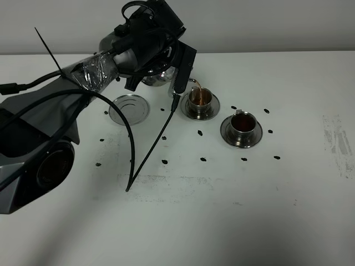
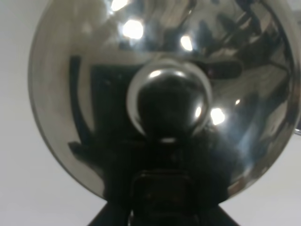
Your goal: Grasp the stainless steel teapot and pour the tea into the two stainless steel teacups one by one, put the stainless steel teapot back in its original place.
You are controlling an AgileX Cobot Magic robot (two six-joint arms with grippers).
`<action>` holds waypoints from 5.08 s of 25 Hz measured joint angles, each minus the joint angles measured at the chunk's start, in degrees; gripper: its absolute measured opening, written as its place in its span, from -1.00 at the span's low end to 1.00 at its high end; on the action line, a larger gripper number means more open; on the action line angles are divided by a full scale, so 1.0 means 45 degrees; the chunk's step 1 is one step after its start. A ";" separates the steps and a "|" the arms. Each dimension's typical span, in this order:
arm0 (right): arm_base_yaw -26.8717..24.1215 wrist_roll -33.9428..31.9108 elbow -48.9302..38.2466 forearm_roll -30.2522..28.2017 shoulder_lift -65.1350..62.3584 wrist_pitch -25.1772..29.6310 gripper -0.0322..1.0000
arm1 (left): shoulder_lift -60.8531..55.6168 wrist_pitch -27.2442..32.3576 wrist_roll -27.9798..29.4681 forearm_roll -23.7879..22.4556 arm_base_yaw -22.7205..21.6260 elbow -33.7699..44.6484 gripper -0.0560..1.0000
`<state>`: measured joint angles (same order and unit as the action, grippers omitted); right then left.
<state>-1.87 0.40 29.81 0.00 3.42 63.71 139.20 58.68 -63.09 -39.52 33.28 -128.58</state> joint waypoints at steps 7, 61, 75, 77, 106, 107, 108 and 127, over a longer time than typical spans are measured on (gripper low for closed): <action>0.0000 0.0000 0.0000 0.0000 0.0000 0.0000 -0.48 | 0.0000 -0.0002 -0.0399 -0.0349 0.0103 0.0000 -0.57; 0.0000 0.0000 0.0000 0.0000 0.0000 0.0000 -0.48 | 0.0440 -0.0344 -0.0959 -0.2084 0.0667 0.0000 -0.57; 0.0000 0.0000 0.0000 0.0000 0.0000 0.0000 -0.48 | 0.0308 -0.0402 -0.0499 -0.0327 -0.0047 0.0000 -0.57; 0.0000 0.0000 0.0000 0.0000 0.0000 0.0000 -0.48 | 0.0168 -0.0464 -0.0499 0.0165 -0.0159 0.0000 -0.57; 0.0000 0.0000 0.0000 0.0000 0.0000 0.0000 -0.48 | -0.5395 -0.3690 0.2403 0.8487 -0.0791 0.8447 -0.57; 0.0000 0.0000 0.0000 0.0000 0.0000 0.0000 -0.48 | -0.5436 -0.4034 0.2493 0.8676 -0.0791 0.8776 -0.57; 0.0000 0.0000 0.0000 0.0000 0.0000 0.0000 -0.48 | -0.5502 -0.4337 0.2565 0.8872 -0.0791 0.9161 -0.57; 0.0000 0.0000 0.0000 0.0000 0.0000 0.0012 -0.48 | -0.5613 -0.6764 0.2687 0.9785 -0.1166 1.2095 -0.57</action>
<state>-1.87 0.40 29.81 0.00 3.42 63.77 113.94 28.24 -51.00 4.51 28.03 -74.15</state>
